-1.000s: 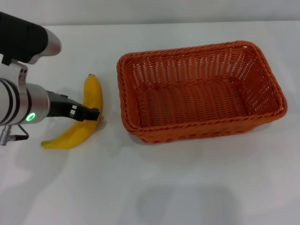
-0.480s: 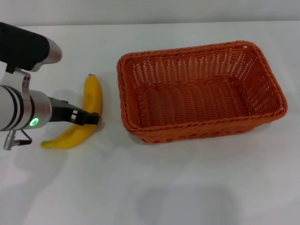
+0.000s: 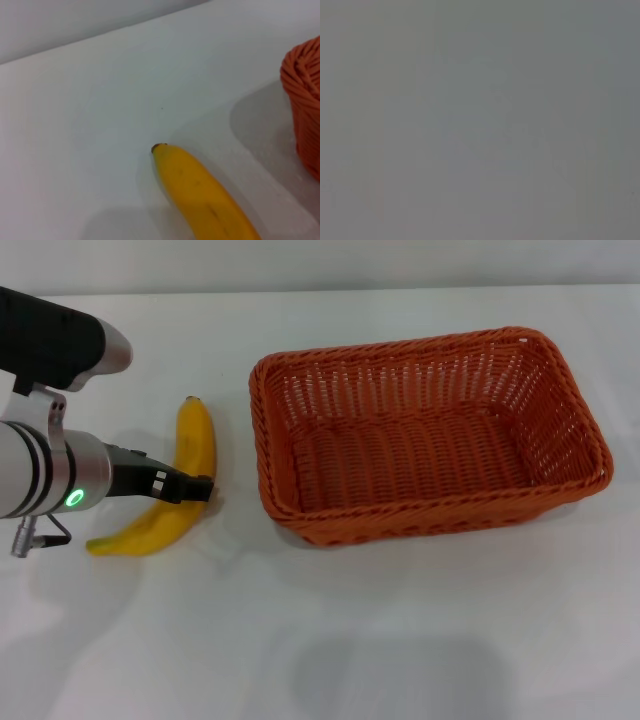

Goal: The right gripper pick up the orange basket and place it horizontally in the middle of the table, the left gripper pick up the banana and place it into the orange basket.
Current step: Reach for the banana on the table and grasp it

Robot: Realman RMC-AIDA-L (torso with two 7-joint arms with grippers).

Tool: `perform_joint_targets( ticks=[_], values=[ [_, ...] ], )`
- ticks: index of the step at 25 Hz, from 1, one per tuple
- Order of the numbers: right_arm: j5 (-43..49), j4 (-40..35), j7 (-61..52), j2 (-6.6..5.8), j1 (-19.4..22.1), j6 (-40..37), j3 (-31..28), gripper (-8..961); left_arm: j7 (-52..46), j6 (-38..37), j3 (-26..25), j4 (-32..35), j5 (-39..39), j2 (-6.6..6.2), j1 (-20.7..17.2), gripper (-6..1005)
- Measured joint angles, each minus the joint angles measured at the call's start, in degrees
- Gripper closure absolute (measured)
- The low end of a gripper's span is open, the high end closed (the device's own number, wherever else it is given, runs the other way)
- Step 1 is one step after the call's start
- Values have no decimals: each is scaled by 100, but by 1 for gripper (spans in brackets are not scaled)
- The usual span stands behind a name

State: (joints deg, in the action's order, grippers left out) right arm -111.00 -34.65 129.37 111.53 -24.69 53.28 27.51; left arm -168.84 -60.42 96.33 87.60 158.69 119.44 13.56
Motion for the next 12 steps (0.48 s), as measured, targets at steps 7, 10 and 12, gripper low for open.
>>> perform_joint_targets(
  ticks=[7,10,12],
  values=[
    [0,0,-5,9,0,61,0,152,0,93,8,-239,-32,4,126,203],
    [0,0,-58,9,5,72,0,152,0,136,9,-331,-98,8,180,204],
    [0,0,-102,9,9,76,0,152,0,152,9,-342,-129,9,189,204]
  ],
)
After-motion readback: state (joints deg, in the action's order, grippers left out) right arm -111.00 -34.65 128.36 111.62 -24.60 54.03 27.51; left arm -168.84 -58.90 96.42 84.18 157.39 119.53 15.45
